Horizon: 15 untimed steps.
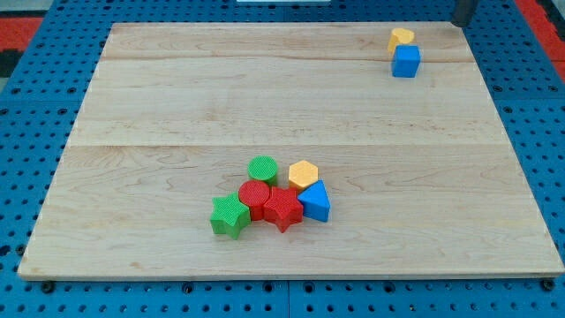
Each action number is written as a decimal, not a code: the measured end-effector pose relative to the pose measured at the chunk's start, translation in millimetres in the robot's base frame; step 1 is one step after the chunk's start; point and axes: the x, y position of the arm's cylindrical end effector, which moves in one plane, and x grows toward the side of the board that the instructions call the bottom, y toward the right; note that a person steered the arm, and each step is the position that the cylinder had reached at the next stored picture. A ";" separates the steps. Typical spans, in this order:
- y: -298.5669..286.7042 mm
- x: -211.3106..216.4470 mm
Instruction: Slide the blue cube and yellow heart closer to group of blocks
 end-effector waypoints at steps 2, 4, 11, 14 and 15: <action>-8.5 0.0; -63.0 65.6; -235.4 241.6; -101.9 174.6; -56.5 97.6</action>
